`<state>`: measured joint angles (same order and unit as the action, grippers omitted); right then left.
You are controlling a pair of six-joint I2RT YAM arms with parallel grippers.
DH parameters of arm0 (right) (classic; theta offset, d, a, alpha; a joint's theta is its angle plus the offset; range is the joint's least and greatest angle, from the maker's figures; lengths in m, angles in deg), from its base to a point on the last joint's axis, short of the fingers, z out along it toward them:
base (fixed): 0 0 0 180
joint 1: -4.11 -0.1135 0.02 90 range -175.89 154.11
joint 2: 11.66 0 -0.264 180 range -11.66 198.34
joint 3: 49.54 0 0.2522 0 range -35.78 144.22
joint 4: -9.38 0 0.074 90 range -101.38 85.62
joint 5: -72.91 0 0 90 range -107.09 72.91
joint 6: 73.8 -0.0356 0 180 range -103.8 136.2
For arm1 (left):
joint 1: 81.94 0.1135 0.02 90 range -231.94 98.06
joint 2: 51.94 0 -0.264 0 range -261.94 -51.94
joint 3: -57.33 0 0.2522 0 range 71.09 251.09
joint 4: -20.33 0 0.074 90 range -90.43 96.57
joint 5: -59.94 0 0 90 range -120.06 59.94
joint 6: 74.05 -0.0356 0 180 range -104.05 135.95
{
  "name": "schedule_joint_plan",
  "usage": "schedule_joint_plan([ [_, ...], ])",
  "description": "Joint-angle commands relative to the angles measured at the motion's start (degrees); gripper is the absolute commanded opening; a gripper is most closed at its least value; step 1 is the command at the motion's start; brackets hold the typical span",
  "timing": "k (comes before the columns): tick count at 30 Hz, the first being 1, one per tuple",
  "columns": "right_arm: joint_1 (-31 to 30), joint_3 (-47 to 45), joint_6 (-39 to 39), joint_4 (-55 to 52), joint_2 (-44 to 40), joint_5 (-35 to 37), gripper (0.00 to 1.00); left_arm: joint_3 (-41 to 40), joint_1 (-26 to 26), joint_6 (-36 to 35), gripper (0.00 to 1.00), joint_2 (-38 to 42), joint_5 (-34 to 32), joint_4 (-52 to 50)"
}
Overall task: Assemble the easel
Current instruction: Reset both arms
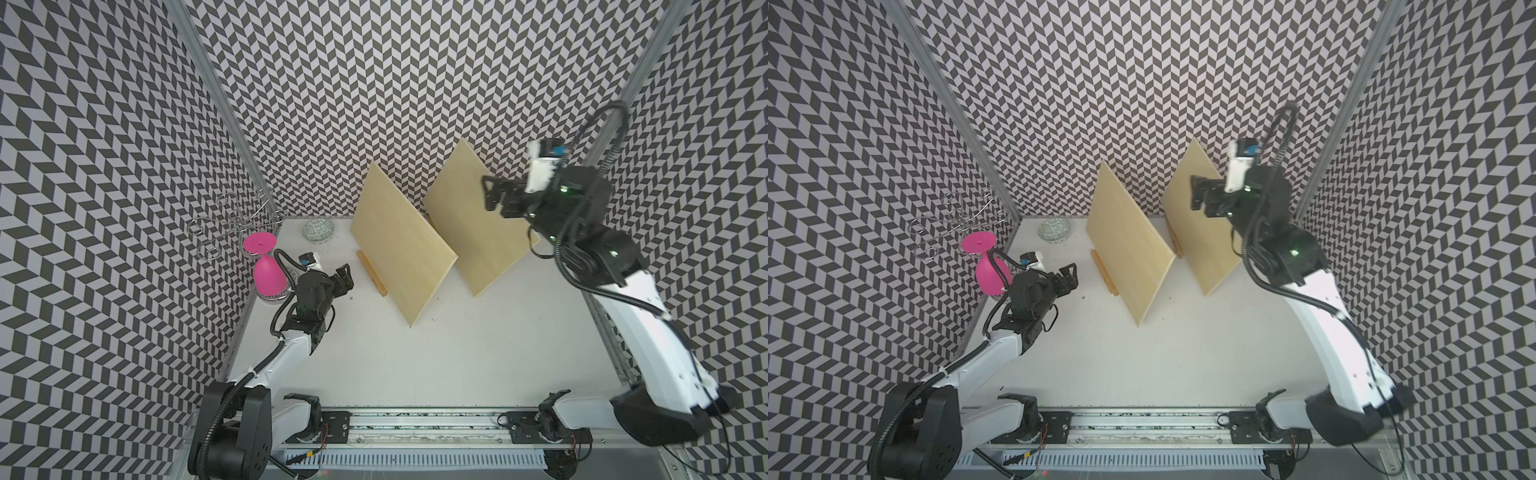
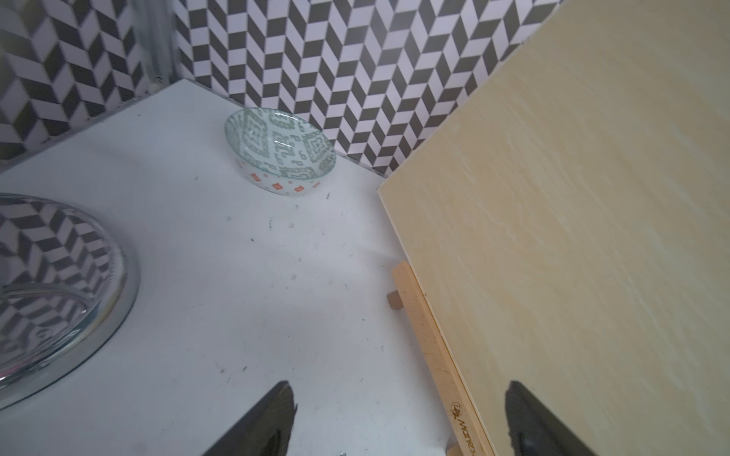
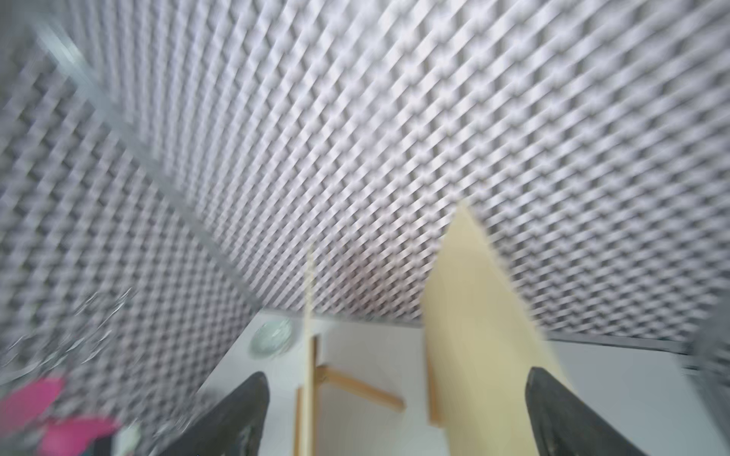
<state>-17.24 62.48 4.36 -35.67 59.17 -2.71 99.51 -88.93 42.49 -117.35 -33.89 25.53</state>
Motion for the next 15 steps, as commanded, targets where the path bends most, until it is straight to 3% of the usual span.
schedule_joint_plan([
  [1,10.19,-13.87,-1.15,10.54,-9.35,11.36,0.99,-3.65,1.47,-3.76,0.88,2.82,-6.45,1.94],
  [4,23.52,-26.26,-4.95,14.33,-15.54,8.52,0.99,-4.15,2.47,-6.66,0.93,2.74,-8.54,2.88],
  [7,30.89,-41.73,-8.46,23.47,-20.36,8.10,0.99,-3.68,3.17,-10.13,0.96,0.47,-11.94,3.85],
  [12,32.24,-65.69,-9.96,41.85,-21.72,8.27,0.99,-3.39,3.80,-14.71,1.00,-4.64,-14.07,8.60],
  [15,32.15,-77.01,-7.38,55.33,-18.32,2.96,0.99,-4.50,4.00,-17.18,1.00,-7.27,-12.95,12.58],
])
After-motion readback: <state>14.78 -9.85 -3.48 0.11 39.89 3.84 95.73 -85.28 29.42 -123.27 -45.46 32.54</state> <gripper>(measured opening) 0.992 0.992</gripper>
